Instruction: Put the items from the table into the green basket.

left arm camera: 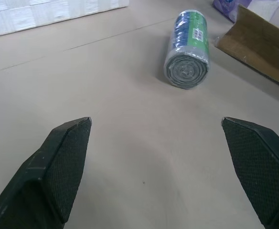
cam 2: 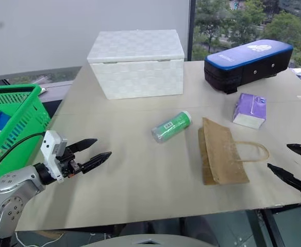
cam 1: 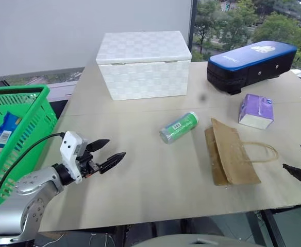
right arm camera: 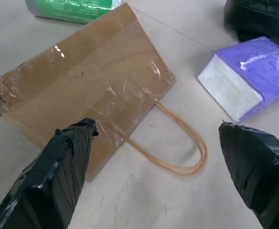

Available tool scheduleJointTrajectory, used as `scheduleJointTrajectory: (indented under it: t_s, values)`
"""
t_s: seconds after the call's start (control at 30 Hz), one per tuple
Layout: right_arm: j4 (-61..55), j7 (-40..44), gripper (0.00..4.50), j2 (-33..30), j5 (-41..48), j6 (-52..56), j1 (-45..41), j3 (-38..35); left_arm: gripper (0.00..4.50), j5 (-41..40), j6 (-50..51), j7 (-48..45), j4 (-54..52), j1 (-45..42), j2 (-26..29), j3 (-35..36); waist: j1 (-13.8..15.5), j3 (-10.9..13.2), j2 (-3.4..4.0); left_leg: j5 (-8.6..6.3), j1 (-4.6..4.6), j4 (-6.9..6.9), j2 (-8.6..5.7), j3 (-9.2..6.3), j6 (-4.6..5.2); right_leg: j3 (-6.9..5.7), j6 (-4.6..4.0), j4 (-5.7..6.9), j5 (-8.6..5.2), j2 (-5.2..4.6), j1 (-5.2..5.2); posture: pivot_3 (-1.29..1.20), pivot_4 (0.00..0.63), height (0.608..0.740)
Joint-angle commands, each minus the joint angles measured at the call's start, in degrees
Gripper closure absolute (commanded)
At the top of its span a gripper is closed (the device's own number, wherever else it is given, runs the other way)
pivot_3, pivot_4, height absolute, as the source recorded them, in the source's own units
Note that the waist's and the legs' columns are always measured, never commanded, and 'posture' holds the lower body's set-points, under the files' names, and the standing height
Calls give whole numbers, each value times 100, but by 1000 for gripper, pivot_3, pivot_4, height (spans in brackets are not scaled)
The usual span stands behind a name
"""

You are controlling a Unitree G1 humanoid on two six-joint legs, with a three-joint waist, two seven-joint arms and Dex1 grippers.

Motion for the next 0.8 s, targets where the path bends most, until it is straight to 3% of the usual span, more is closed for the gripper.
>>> scheduleJointTrajectory:
  t_s: [0.03,0.3,0.4,0.57,0.8]
  values:
    - [-189,-88,43,-26,101,-87,-120,28,0,-356,362,-51,-310,-319,156,-80,12,-3,1,0,0,0,0,0,0,0,0,0,0,0,0,-60,0,740]
    - [-1073,-300,43,90,288,-16,-166,338,0,-1820,2830,798,-641,-2408,78,-1372,74,-63,52,-1,-9,9,-7,1,2,18,1,5,1,40,7,-135,0,740]
    - [-1320,-285,43,70,395,87,13,227,0,-2195,4039,1312,20,-3640,-594,-2042,53,-66,56,-1,-8,21,-17,-19,2,26,1,1,0,62,7,-156,5,740]
    - [-1576,-350,43,98,418,140,205,183,0,-2046,5205,2233,1586,-4947,-2300,-2394,-79,-71,56,-1,-4,20,-25,-23,3,69,7,-3,-1,72,43,-202,13,740]
    - [-1934,-505,43,235,498,196,507,-14,0,-1046,4960,2775,3204,-5660,-3601,-2681,-476,-72,57,-2,5,16,-26,-41,3,126,6,-4,-3,125,42,-279,23,740]
